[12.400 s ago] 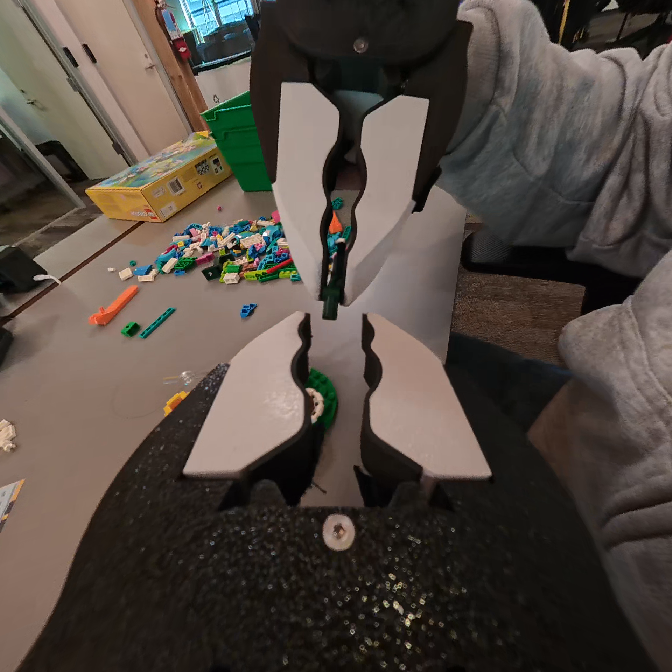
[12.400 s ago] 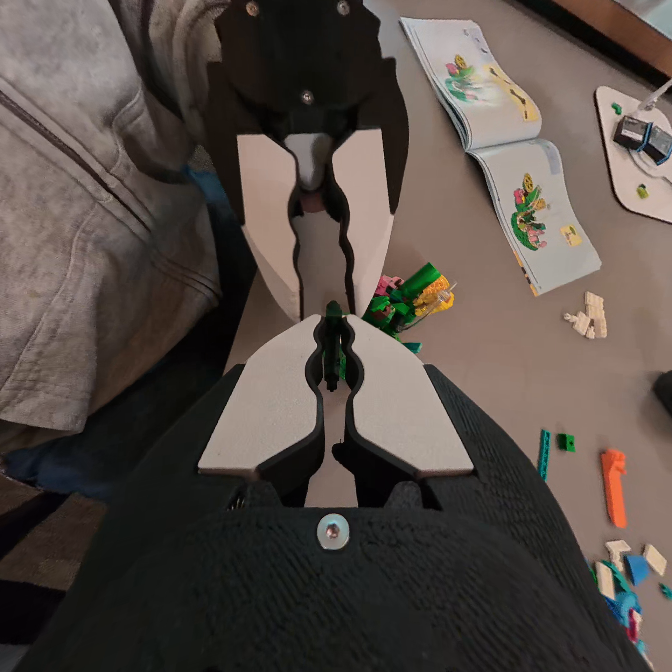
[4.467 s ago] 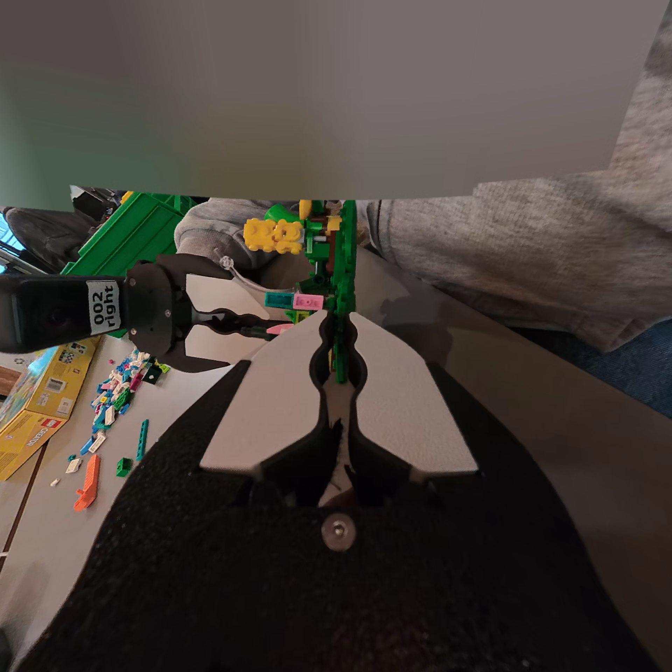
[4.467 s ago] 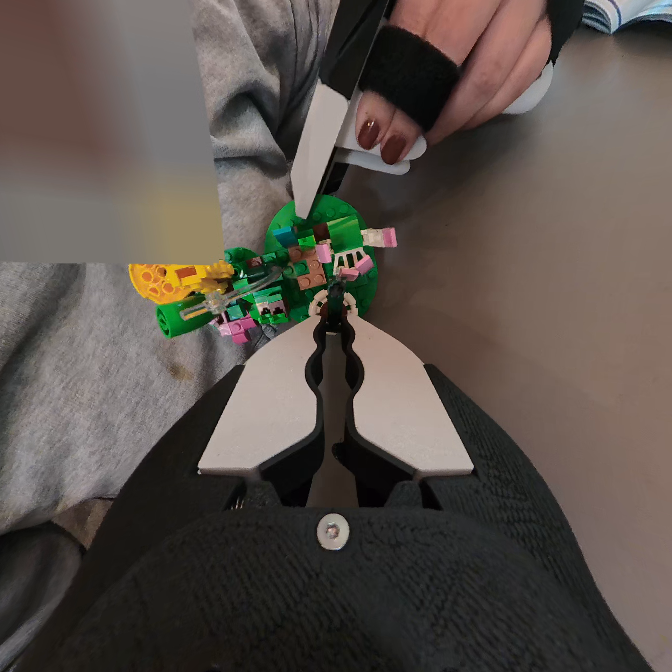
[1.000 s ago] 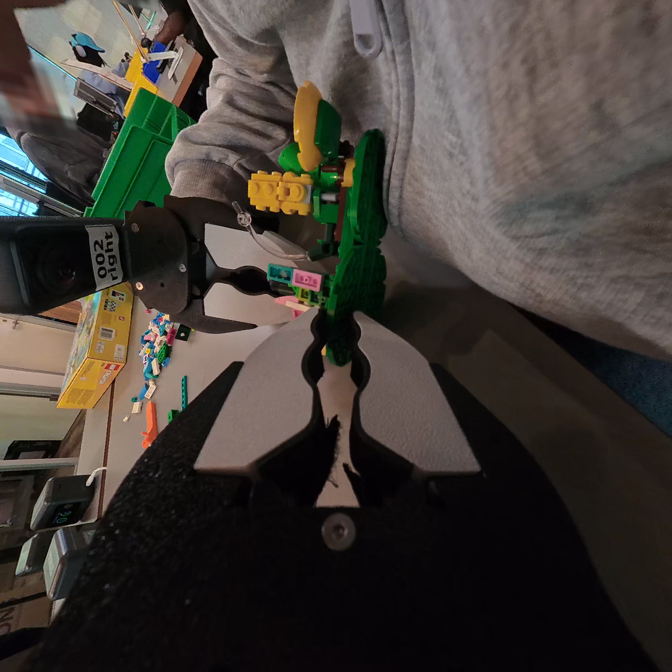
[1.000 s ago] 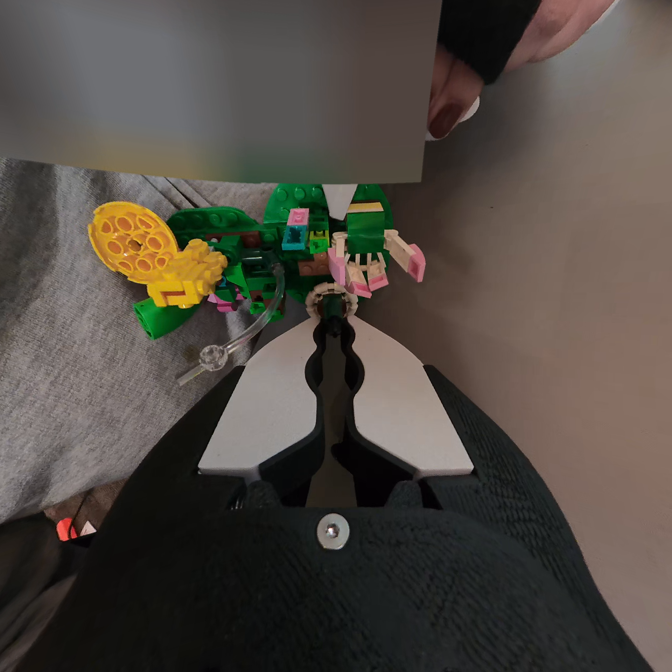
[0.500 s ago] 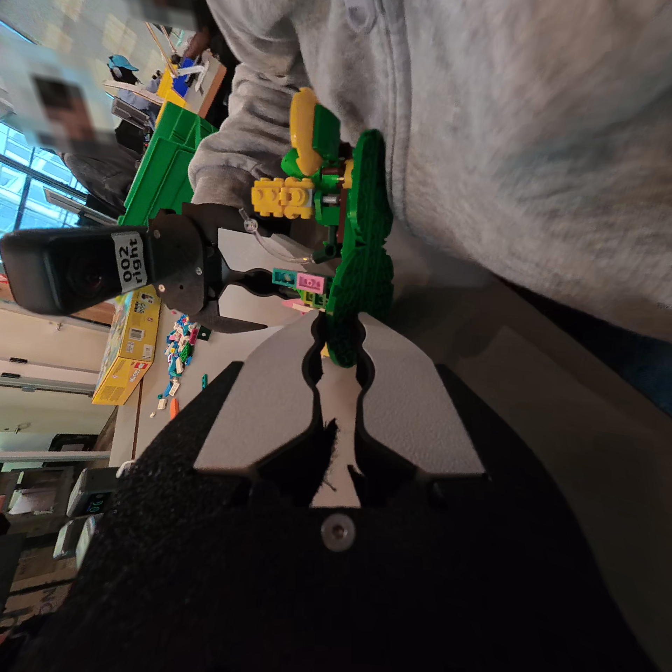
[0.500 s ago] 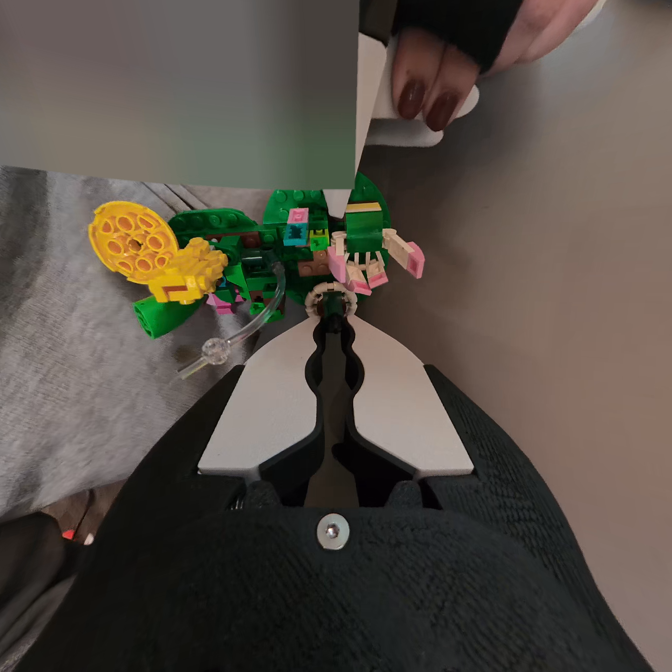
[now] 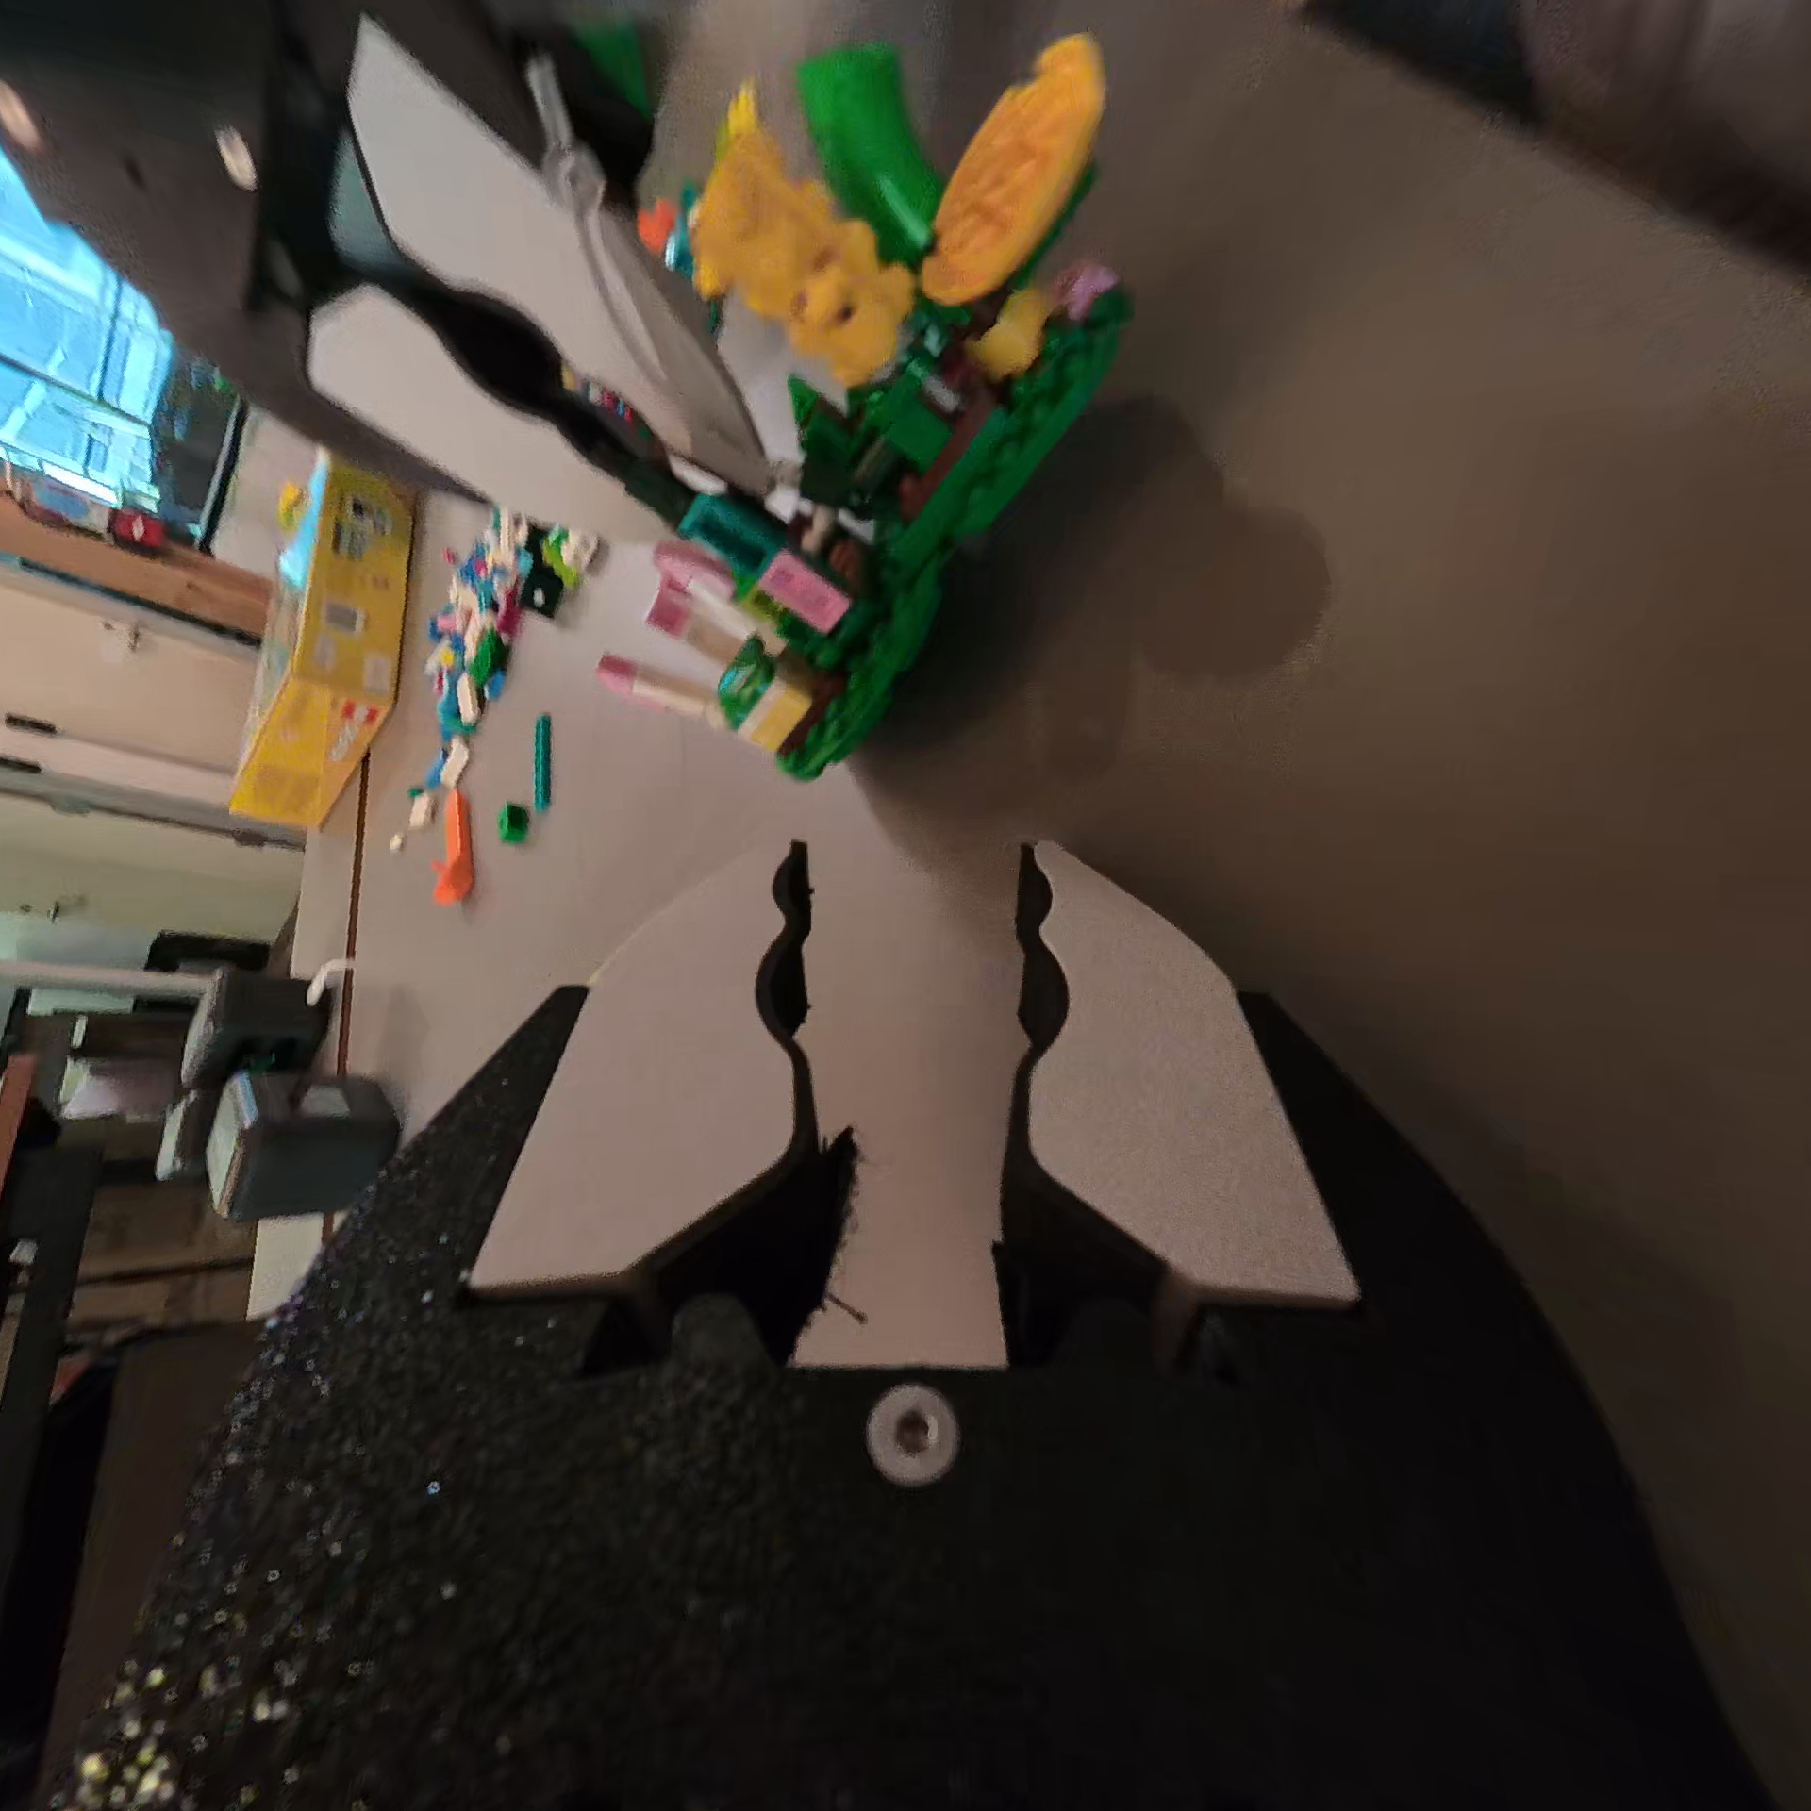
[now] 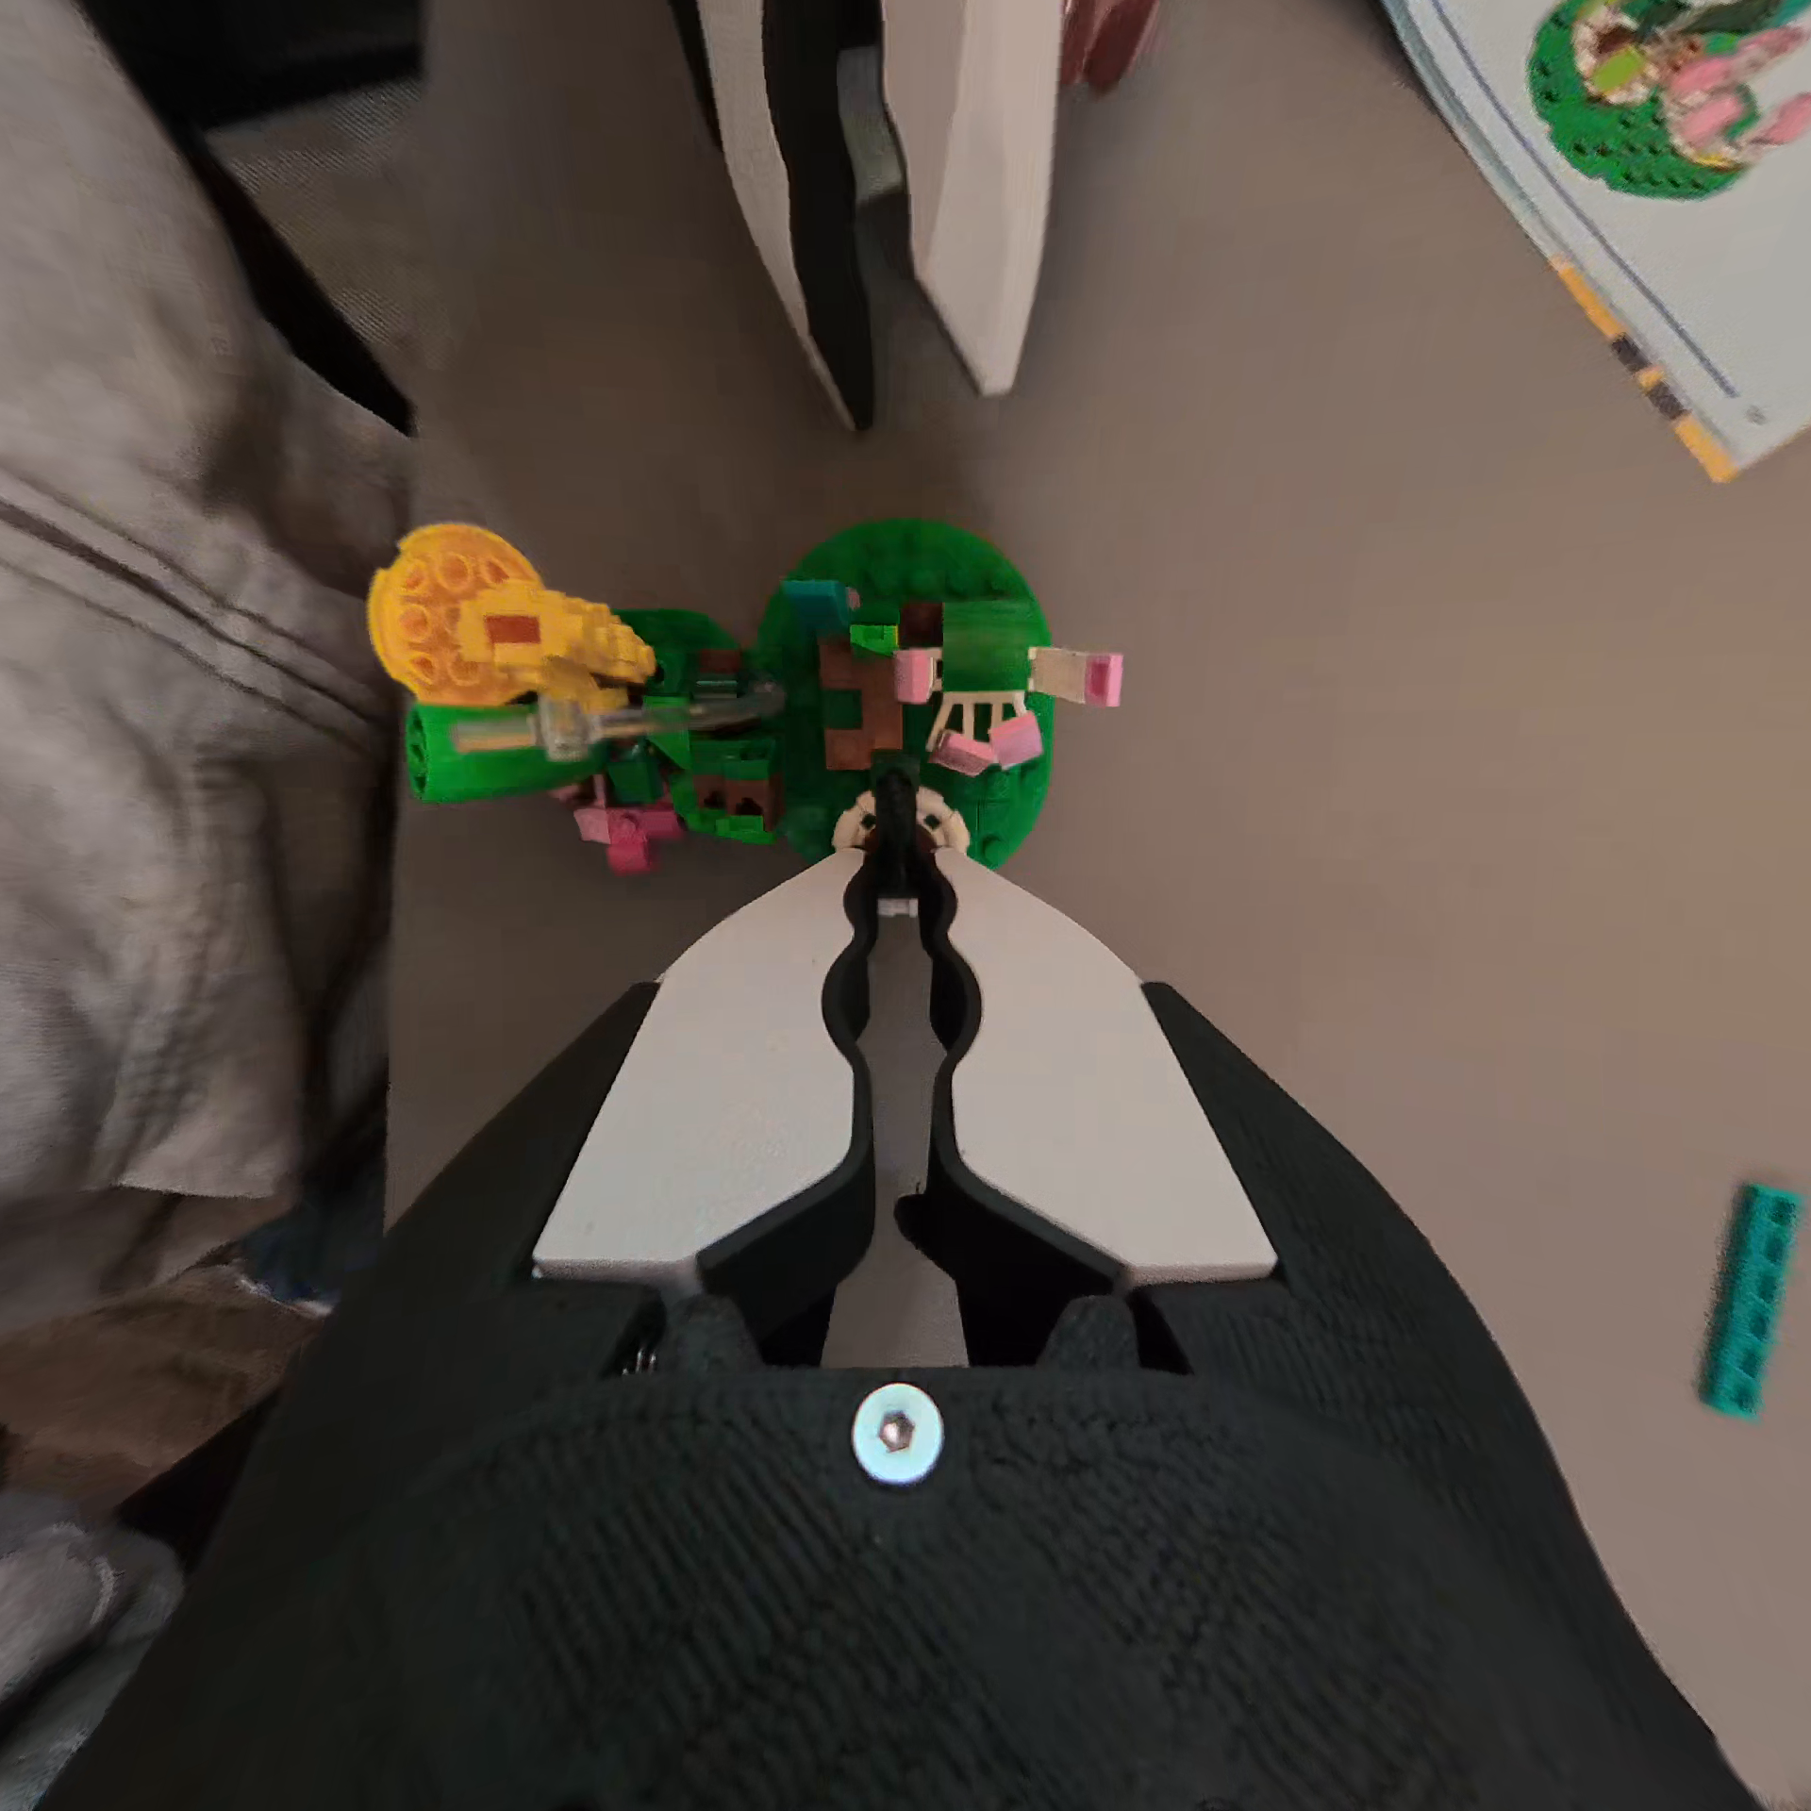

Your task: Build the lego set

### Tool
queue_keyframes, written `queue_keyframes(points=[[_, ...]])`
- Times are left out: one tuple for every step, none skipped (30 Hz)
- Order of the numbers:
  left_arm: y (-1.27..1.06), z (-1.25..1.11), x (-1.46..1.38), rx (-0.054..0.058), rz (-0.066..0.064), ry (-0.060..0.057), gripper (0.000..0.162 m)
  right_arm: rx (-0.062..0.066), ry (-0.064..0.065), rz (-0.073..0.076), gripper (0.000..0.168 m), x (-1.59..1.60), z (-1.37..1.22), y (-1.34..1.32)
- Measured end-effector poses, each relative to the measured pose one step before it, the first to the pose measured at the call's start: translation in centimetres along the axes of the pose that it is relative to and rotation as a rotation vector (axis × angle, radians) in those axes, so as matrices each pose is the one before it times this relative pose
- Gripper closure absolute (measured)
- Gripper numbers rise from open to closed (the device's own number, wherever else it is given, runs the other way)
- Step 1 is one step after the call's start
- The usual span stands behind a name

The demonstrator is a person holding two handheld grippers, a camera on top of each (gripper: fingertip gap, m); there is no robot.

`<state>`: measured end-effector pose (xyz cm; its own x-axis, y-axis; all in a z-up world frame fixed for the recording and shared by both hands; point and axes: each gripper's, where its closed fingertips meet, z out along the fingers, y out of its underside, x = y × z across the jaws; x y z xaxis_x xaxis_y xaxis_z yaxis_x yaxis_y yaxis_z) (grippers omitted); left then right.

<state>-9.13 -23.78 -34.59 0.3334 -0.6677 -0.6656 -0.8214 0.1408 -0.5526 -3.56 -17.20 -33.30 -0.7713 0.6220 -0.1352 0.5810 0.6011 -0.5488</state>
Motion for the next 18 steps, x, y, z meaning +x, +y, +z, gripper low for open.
queue_keyframes(points=[[0.755, -0.118, -0.319, -0.0225, -0.0083, -0.0131, 0.121, -0.0377, 0.038, -0.0016, 0.162, 0.367, -0.013, 0.085], [0.494, -0.162, -0.405, -0.0104, -0.009, -0.0174, 0.121, -0.0438, 0.0416, -0.0046, 0.162, 0.381, 0.067, 0.147], [0.351, -0.175, -0.472, -0.0089, -0.0108, -0.0213, 0.121, -0.0395, 0.0395, -0.0053, 0.162, 0.325, 0.079, 0.049], [0.186, -0.192, -0.471, -0.0004, -0.0088, -0.022, 0.121, -0.0315, 0.0311, -0.0044, 0.162, 0.196, 0.043, -0.056], [0.087, -0.19, -0.492, 0.0039, -0.0107, -0.0241, 0.121, -0.0267, 0.0263, -0.0072, 0.162, 0.118, 0.06, -0.082], [0.074, -0.162, -0.508, 0.0048, -0.0143, -0.0258, 0.121, -0.0159, 0.0236, -0.0088, 0.162, 0.074, 0.031, -0.145], [-0.035, -0.155, -0.479, 0.0125, -0.0185, -0.0247, 0.121, -0.0033, 0.0202, -0.0013, 0.161, 0.053, -0.078, -0.18], [-0.141, -0.126, -0.438, 0.0186, -0.0237, -0.0212, 0.121, 0.0061, 0.0142, 0.0125, 0.155, 0.064, -0.23, -0.108], [-0.166, -0.094, -0.477, 0.0217, -0.03, -0.0237, 0.121, 0.0137, 0.005, 0.0256, 0.148, 0.05, -0.366, 0.029], [-0.207, -0.073, -0.526, 0.0249, -0.0347, -0.0271, 0.121, 0.024, 0.0041, 0.034, 0.141, 0.147, -0.414, 0.108], [-0.323, -0.074, -0.61, 0.0306, -0.0402, -0.032, 0.12, 0.0364, 0.0, 0.0342, 0.135, 0.093, -0.36, 0.103], [-0.505, -0.084, -0.853, 0.0407, -0.0534, -0.047, 0.12, 0.0374, -0.0117, 0.032, 0.134, -0.141, -0.281, 0.206], [-0.786, -0.023, -1.041, 0.0572, -0.0901, -0.0542, 0.122, 0.0348, -0.0093, 0.0278, 0.134, -0.2, -0.174, 0.281], [-0.881, 0.097, -1.014, 0.0648, -0.1427, -0.046, 0.123, 0.0361, 0.0001, 0.0214, 0.134, -0.195, -0.098, 0.287], [-0.798, 0.144, -0.612, 0.0625, -0.153, -0.019, 0.122, 0.031, 0.0002, 0.0207, 0.135, -0.303, -0.032, 0.352], [-0.579, 0.089, -0.68, 0.0548, -0.1196, -0.0325, 0.123, 0.0247, -0.0006, 0.0216, 0.137, -0.379, 0.007, 0.404], [-0.378, -0.074, -0.931, 0.0434, -0.0739, -0.0613, 0.125, 0.0222, 0.0045, 0.0196, 0.139, -0.361, 0.038, 0.387], [-0.289, -0.199, -0.835, 0.0328, -0.0264, -0.0656, 0.129, 0.0204, 0.0096, 0.016, 0.142, -0.337, 0.061, 0.336]])
